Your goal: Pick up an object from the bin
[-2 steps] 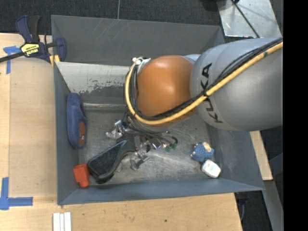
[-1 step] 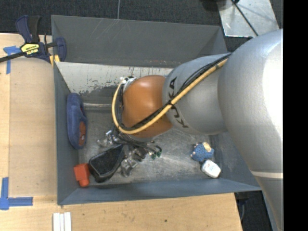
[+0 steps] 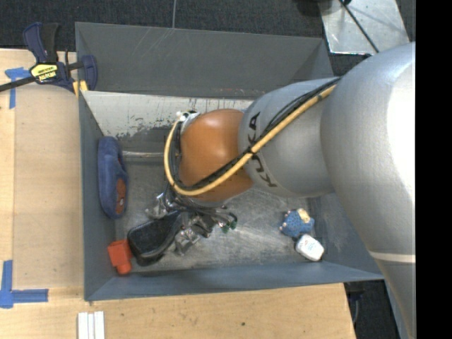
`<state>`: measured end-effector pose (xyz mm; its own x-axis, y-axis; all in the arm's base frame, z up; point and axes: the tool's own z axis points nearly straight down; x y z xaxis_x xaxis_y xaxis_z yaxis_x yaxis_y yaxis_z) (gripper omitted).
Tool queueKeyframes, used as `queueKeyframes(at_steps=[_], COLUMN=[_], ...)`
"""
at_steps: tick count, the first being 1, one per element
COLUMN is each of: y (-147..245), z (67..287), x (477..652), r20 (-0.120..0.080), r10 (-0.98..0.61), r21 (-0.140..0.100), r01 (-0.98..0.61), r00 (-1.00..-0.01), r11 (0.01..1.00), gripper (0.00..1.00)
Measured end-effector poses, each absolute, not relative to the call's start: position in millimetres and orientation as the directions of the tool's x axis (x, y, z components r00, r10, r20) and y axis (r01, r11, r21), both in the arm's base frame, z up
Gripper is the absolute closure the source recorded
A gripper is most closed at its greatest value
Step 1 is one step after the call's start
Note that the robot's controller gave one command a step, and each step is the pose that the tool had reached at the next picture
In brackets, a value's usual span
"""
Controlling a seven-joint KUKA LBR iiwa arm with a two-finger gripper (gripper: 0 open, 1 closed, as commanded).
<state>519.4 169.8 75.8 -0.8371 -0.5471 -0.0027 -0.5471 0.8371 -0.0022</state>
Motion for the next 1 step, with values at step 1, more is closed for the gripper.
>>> queueKeyframes(at_steps=[1], y=[162.8], z=[200.2], x=[514.6], r20=[-0.004], r10=[-0.558], r21=[-0.002], r01=[-0.558], r00=[-0.830], r11=[0.830], gripper=[1.00])
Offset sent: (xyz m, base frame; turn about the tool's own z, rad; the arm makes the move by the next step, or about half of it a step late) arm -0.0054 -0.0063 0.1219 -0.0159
